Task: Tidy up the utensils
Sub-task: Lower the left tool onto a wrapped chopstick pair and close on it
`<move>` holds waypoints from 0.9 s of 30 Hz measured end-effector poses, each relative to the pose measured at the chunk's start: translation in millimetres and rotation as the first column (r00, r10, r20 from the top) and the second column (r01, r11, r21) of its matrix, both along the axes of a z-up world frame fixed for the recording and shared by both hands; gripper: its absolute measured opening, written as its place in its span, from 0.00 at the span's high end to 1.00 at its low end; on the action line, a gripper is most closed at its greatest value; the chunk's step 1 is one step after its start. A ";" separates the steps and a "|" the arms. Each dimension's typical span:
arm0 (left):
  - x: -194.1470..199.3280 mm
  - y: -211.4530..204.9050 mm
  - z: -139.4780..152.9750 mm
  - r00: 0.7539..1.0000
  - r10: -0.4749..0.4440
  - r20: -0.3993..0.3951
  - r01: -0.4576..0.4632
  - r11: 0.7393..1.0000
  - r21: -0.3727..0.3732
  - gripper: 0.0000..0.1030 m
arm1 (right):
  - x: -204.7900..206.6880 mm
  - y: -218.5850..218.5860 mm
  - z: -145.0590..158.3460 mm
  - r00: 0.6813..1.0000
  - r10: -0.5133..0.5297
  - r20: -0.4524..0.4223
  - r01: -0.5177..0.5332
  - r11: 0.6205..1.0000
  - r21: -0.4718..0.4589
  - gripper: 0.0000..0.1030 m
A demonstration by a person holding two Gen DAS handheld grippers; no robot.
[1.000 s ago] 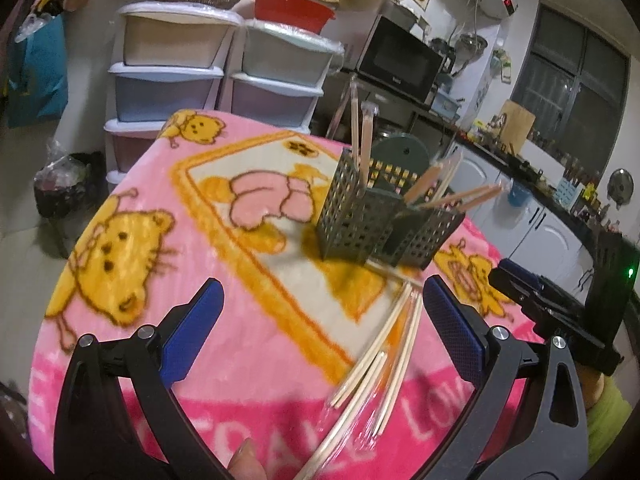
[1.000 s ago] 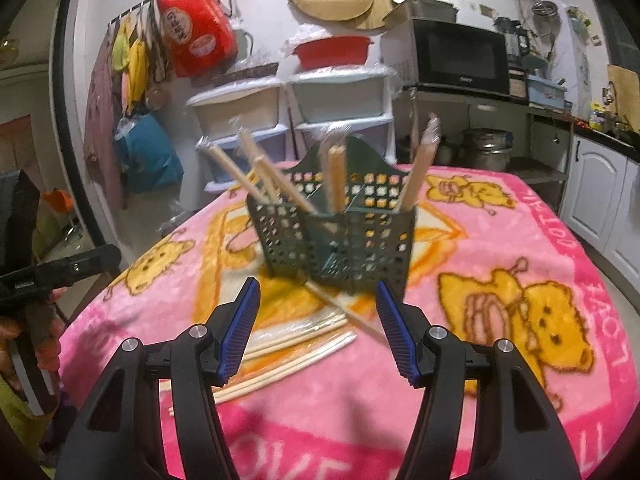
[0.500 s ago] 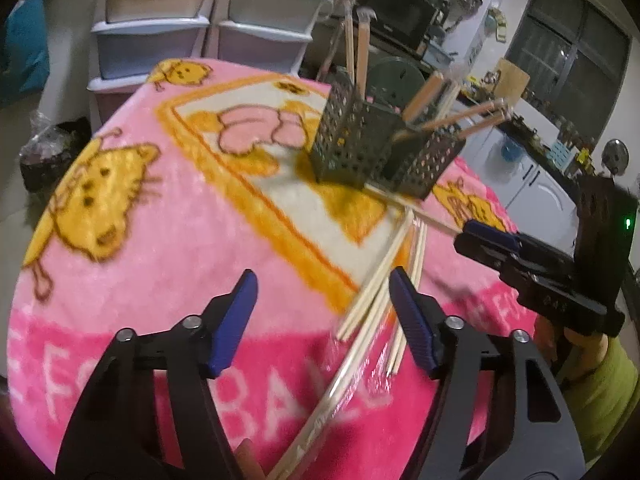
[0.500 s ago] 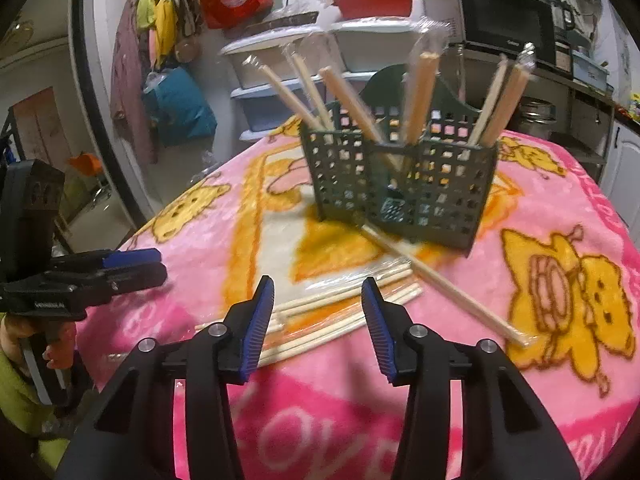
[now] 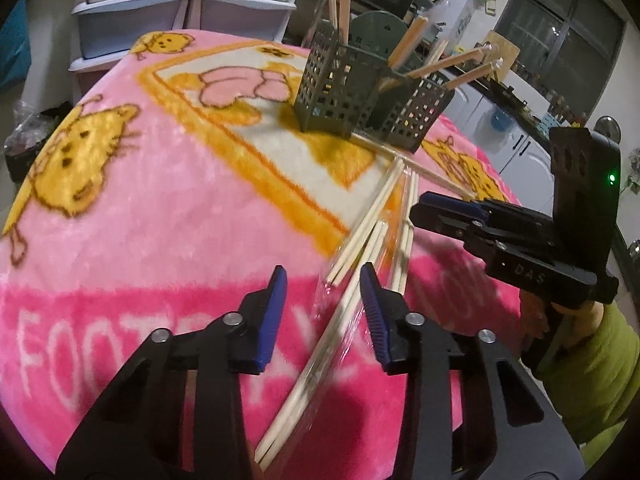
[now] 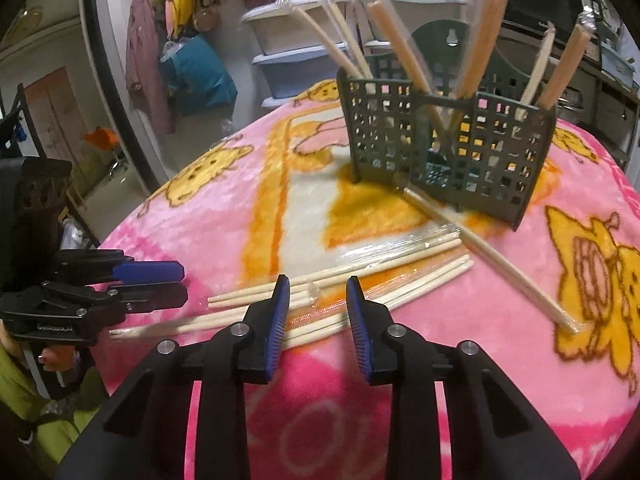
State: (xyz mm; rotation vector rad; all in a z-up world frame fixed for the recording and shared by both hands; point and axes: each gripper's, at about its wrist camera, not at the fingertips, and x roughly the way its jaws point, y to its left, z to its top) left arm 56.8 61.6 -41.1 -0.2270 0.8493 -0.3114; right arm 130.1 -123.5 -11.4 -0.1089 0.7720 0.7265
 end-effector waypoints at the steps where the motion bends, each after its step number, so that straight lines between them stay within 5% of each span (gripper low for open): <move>1: -0.2 -0.1 -1.1 1.000 -0.001 -0.002 0.001 1.000 -0.001 0.72 | 0.8 1.4 -1.4 1.000 0.003 -0.002 -0.003 1.000 -0.005 0.75; 18: 6.6 -4.4 -16.4 0.998 -0.036 -0.043 0.035 0.999 -0.019 0.80 | 15.7 15.8 -17.4 0.996 0.034 -0.082 -0.038 0.999 -0.038 0.87; 27: 8.0 -3.2 -17.4 0.998 -0.037 -0.043 0.036 0.999 -0.028 0.95 | 15.9 19.3 -19.2 0.996 0.040 -0.085 -0.044 0.998 -0.053 0.94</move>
